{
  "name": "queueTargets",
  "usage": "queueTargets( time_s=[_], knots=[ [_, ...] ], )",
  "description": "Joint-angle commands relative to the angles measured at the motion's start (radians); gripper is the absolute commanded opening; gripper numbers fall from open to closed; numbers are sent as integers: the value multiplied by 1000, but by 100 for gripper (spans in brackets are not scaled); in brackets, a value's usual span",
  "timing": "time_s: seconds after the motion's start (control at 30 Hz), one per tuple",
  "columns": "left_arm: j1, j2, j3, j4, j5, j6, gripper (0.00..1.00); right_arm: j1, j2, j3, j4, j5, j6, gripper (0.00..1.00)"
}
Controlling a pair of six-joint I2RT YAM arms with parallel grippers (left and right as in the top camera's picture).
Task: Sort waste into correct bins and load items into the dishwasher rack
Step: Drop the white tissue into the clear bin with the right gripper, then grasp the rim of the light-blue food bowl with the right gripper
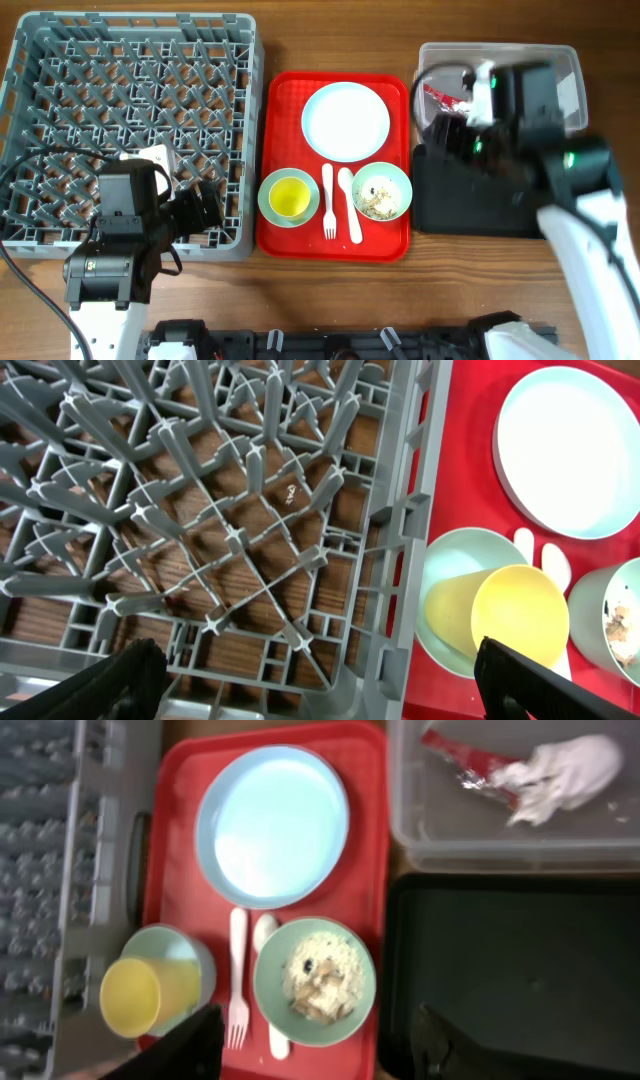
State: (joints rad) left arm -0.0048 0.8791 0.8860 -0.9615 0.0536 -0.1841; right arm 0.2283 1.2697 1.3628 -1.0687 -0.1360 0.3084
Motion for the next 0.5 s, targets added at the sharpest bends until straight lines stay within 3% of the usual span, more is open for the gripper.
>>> queueTargets(
  time_s=[0.0,0.1,0.17,0.3,0.47],
  knots=[
    [-4,-2,18,3,13,13,100,127,-98,-188,130,-19,-20,64],
    [-4,-2,18,3,13,12,100,251,-23,-255,217,-18,-21,65],
    [-4,-2,18,3,13,13,100,307,64,-258,243,-9,-16,58],
    [-4,-2,18,3,13,13,100,358,261,-258,299,0,123,52],
    [-3,-2,18,3,13,13,100,371,415,-258,351,1,192,44]
  ],
)
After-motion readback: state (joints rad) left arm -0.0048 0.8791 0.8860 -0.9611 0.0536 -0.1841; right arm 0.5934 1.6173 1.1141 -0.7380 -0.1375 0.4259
